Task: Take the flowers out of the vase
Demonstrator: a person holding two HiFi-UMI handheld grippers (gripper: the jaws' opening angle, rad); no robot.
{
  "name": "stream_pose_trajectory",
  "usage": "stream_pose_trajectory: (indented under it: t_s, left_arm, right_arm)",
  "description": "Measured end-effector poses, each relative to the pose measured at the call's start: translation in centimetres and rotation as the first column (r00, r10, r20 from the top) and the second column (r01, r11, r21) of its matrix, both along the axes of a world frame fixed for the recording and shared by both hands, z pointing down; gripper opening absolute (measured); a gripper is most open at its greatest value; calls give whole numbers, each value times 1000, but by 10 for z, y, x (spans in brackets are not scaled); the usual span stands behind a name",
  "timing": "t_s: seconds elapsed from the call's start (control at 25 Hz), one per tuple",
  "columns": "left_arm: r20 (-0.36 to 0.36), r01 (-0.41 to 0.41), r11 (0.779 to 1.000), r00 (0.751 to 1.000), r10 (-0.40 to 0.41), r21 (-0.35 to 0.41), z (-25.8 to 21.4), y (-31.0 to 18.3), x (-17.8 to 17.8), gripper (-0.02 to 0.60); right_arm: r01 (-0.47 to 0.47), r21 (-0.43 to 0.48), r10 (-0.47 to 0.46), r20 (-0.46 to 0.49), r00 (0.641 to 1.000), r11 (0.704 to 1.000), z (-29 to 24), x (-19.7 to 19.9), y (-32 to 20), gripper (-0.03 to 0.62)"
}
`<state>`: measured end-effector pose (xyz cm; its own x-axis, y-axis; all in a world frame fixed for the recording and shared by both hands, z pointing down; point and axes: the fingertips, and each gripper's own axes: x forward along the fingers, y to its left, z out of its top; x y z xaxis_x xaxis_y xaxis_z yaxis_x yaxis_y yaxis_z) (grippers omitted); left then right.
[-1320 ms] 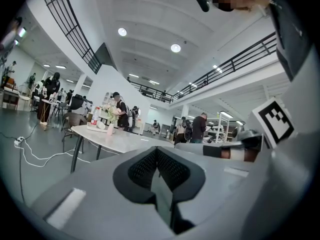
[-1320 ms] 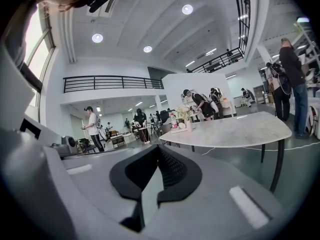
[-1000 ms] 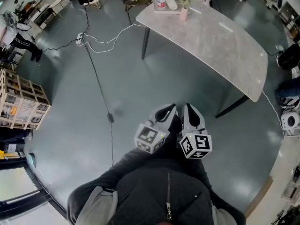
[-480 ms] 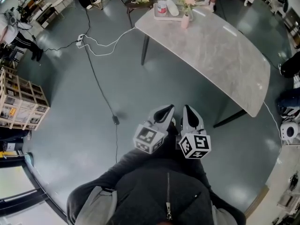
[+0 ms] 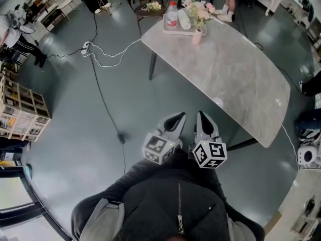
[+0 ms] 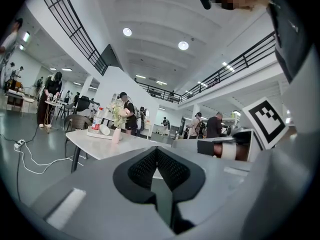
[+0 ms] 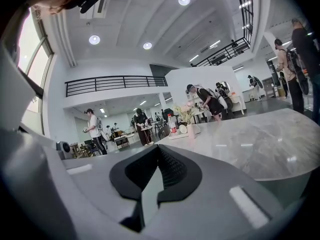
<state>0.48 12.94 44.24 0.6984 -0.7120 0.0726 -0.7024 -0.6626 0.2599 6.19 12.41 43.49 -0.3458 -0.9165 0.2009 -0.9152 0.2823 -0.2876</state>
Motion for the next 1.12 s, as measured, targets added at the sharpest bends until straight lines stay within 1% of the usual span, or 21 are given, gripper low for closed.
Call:
stream_pose_trajectory:
  t_s: [0.12, 0.28, 0.44, 0.68, 0.96, 1.12]
  left_arm:
    - [5, 14, 1000, 1000, -14, -10, -2, -18, 8, 3]
    - [6, 27, 1000, 1000, -27, 7, 2, -37, 18, 3]
    - [1, 38, 999, 999, -38, -13, 9, -53, 27, 3]
    - [1, 35, 999, 999, -35, -26, 9, -72, 44, 3]
    - [14, 40, 999, 999, -39, -24, 12, -80, 49, 3]
    - [1, 52, 998, 999, -52, -43, 16, -81, 47, 3]
  right_arm:
    - [5, 6, -5, 8, 1000, 1000, -3, 12, -21, 3]
    - [18, 7, -18, 12, 1000, 1000, 1, 21, -44, 3]
    - [39, -2, -38, 10, 999, 999, 10, 28, -59, 3]
    - [33, -12, -33, 21, 999, 999, 12, 45, -80, 3]
    - [41, -29, -40, 33, 999, 999, 16, 50, -86, 3]
    - [45, -35, -44, 36, 998, 998, 20, 50, -88, 3]
